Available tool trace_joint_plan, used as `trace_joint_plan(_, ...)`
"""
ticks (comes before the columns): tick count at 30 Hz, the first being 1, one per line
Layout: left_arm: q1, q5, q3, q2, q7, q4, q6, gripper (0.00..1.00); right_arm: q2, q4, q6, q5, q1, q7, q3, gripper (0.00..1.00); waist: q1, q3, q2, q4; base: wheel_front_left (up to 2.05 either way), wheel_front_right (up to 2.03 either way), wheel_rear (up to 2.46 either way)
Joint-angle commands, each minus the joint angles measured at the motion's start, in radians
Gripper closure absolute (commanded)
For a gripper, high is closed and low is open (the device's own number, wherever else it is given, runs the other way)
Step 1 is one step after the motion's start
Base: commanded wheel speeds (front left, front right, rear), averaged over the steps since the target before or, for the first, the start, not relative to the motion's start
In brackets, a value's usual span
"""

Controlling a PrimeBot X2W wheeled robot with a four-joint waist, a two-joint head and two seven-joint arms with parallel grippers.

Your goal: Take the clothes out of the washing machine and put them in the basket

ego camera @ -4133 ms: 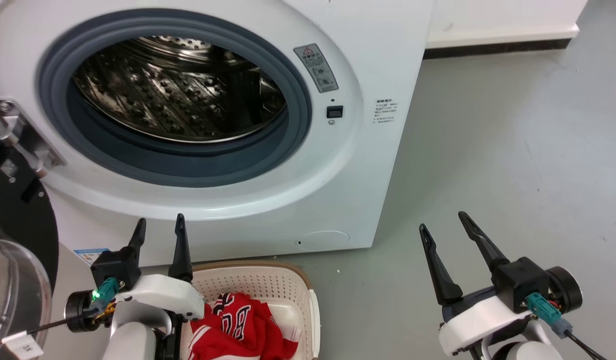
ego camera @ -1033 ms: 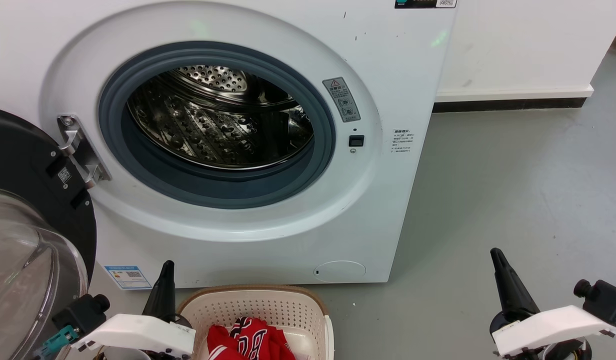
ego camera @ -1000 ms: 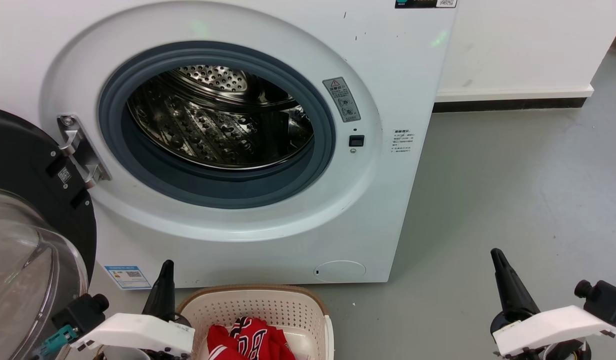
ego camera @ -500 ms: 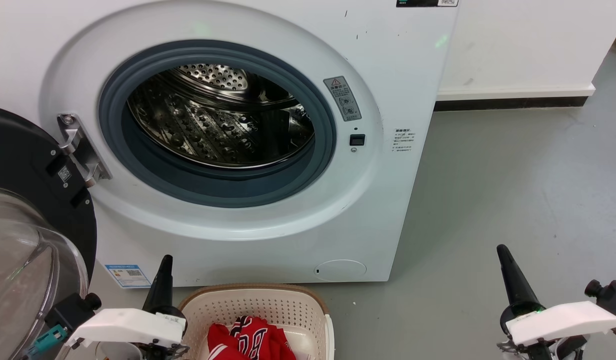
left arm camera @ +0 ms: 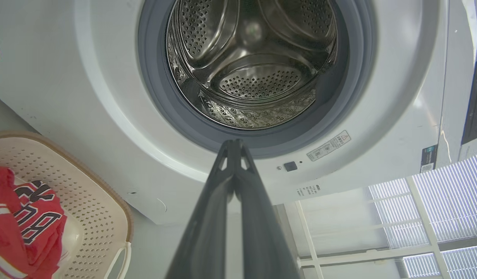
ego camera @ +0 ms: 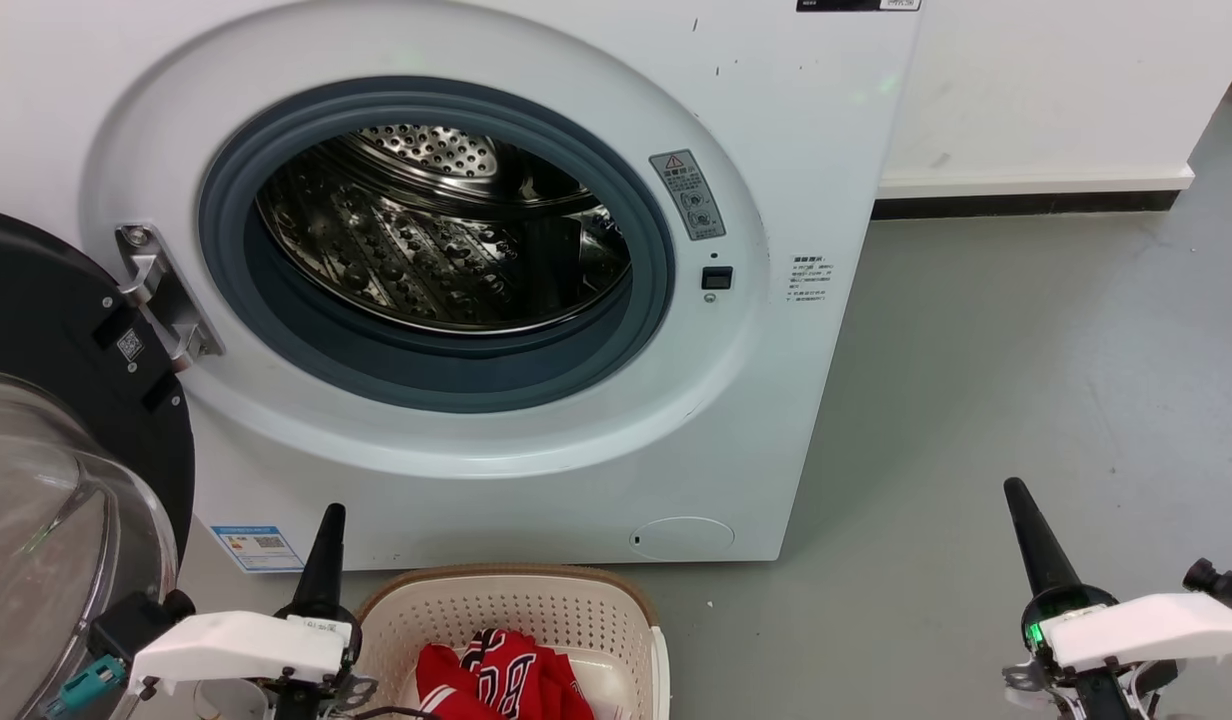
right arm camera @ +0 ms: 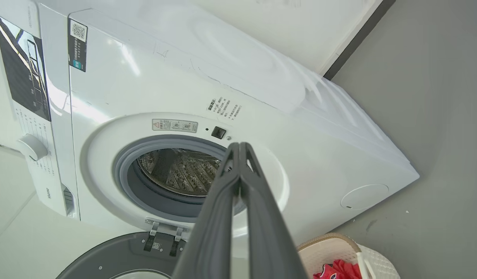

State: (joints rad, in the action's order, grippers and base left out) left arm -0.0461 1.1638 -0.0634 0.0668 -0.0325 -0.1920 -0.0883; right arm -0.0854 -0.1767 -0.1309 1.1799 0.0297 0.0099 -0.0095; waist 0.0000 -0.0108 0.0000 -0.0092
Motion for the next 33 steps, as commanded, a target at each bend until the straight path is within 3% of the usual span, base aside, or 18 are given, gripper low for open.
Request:
trace_joint_plan(1, -0.023, 0.019, -0.004, 0.001, -0.002, 0.004, -0.007, 1.0, -0.005, 0.002, 0.0, 0.021, 0.028, 0.001, -0.004, 1.0, 0.0, 0.0, 0.0, 0.0, 0.0, 0.0, 0.0)
trace_joint_plan(33, -0.053, 0.305, -0.036, -0.011, -0.057, -0.035, -0.032, 1.0, 0.001, -0.044, 0.0, 0.321, 0.063, 0.047, -0.042, 1.0, 0.0, 0.009, 0.0, 0.006, 0.0, 0.0, 0.0)
